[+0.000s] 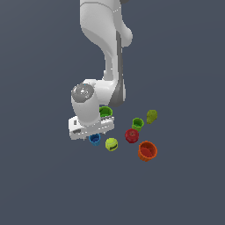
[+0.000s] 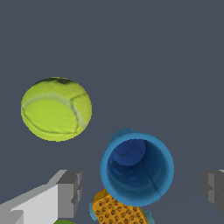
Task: Pick up a designated object from a clutter of objects.
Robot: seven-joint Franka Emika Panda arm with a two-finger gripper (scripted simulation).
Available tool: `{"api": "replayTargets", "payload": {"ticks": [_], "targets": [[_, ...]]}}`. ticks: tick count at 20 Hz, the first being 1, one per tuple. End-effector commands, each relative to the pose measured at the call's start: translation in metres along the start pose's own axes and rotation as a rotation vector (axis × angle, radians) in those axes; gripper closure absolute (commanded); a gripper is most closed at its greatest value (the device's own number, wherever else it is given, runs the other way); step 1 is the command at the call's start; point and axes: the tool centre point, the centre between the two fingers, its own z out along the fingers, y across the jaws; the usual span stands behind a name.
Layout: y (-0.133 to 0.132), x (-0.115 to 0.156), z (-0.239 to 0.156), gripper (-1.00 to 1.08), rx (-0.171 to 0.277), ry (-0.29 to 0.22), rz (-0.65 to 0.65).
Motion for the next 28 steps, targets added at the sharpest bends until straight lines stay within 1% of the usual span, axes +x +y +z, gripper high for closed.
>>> {"api": "replayTargets", "payload": {"ticks": [1,7,13,14,28], "targets": [[0.0,-0.001,0.008,-0.92,0.0,-0.001,0.0],[0.0,-0.001,0.037,-0.92,0.0,0.0,-0.002],[0.0,0.0,0.047,-0.92,0.0,0.0,-0.003],[0.0,0.0,0.047,1.08,0.0,0.0,-0.003],[0.002,0.0,0.041,1.08,-0.001,0.001,-0.002]]}}
